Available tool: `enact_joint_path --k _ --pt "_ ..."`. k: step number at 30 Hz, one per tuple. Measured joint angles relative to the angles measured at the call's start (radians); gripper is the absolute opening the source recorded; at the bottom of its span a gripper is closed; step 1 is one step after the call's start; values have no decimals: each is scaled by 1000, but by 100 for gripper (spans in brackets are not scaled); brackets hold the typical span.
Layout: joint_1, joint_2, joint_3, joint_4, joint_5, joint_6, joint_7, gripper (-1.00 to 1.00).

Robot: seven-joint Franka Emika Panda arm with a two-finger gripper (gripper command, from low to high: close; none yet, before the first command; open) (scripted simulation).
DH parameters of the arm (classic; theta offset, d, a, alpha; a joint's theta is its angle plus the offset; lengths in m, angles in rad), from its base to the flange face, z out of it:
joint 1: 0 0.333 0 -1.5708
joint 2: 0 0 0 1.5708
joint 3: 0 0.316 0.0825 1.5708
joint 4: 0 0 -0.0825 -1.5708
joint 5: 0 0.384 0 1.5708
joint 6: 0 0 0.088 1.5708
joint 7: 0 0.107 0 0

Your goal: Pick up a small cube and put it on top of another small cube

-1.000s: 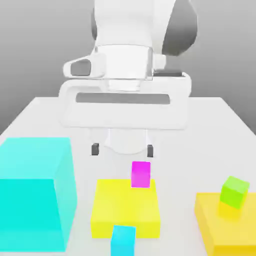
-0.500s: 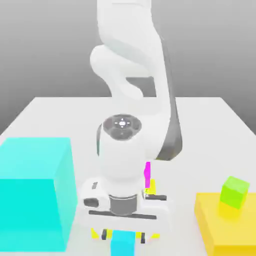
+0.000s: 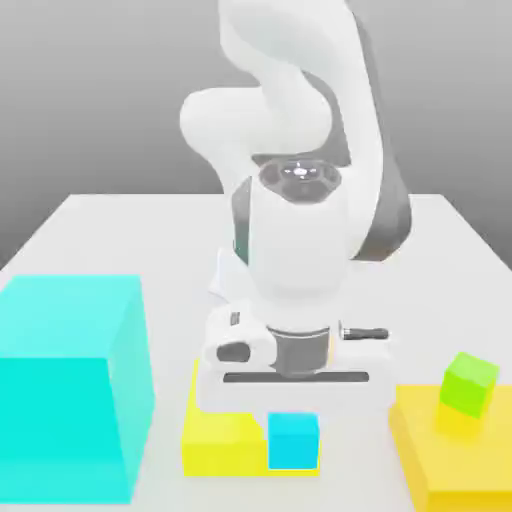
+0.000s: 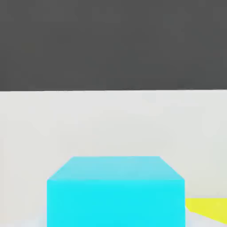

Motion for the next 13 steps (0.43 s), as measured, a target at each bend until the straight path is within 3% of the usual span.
enact_joint_path --k 5,9,10,13 --pt "280 -151 111 1 16 -152 -18 -100" --pt "252 -64 106 -23 -35 -45 18 -100" --pt "259 -43 107 -28 -45 -20 25 100" --pt "258 -43 107 -28 -45 -20 25 100"
